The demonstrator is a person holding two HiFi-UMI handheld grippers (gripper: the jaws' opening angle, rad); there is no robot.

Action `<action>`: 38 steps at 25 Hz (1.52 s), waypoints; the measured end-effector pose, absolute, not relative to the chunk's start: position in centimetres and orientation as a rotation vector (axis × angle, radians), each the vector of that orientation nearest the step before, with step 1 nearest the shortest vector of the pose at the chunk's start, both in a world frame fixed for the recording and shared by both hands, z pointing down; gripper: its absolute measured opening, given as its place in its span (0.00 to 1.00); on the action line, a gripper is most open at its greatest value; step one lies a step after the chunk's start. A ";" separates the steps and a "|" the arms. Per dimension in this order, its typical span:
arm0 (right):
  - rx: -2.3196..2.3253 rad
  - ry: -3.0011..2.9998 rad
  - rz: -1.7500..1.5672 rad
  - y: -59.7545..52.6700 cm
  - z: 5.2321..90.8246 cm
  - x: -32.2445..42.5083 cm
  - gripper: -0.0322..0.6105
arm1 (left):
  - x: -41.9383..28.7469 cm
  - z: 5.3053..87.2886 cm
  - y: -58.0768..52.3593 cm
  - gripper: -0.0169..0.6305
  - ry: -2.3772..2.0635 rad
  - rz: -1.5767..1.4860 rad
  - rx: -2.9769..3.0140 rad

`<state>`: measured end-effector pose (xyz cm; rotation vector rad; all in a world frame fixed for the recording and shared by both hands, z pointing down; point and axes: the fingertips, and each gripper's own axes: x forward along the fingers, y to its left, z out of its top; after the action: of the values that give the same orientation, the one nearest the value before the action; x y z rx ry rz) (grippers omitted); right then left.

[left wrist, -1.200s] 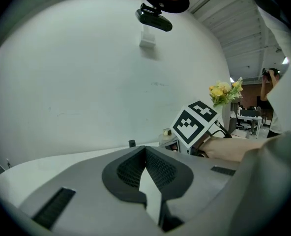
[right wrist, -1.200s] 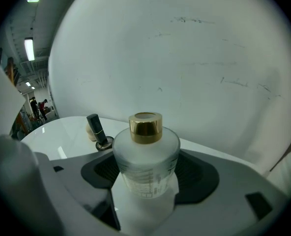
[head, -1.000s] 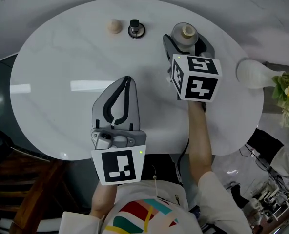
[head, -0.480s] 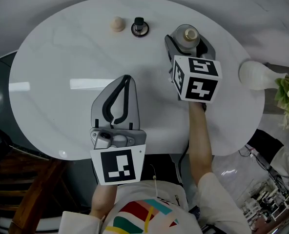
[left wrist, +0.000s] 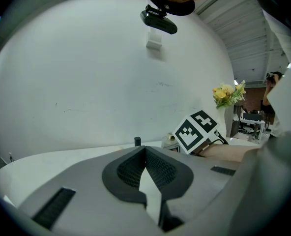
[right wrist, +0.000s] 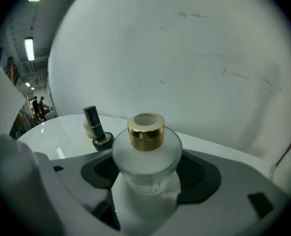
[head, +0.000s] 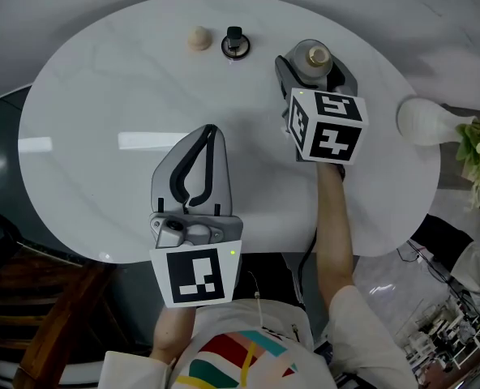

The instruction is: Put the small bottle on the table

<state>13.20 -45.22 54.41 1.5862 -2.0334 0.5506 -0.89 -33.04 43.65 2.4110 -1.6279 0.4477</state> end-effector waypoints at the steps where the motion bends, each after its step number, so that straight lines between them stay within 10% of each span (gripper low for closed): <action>1: 1.589 -2.041 0.534 -45.3 54.2 13.2 0.57 | -0.9 43.5 -32.9 0.05 -1.628 0.443 2.413; 13: 1.715 -2.212 0.274 -45.0 39.6 12.4 0.56 | -1.7 35.5 -32.5 0.05 -1.730 0.283 2.480; 25: 1.955 -2.407 -0.043 -35.5 18.7 11.5 0.20 | -3.4 21.3 -29.7 0.05 -1.825 -0.002 2.640; 38: 1.867 -2.507 -0.148 -24.2 21.7 6.1 0.07 | -5.9 20.3 -23.6 0.05 -1.883 -0.003 2.693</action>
<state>6.11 -24.23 21.74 1.8668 -2.5072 -0.1477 -5.89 -23.63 20.35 2.6932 -1.8833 -0.0026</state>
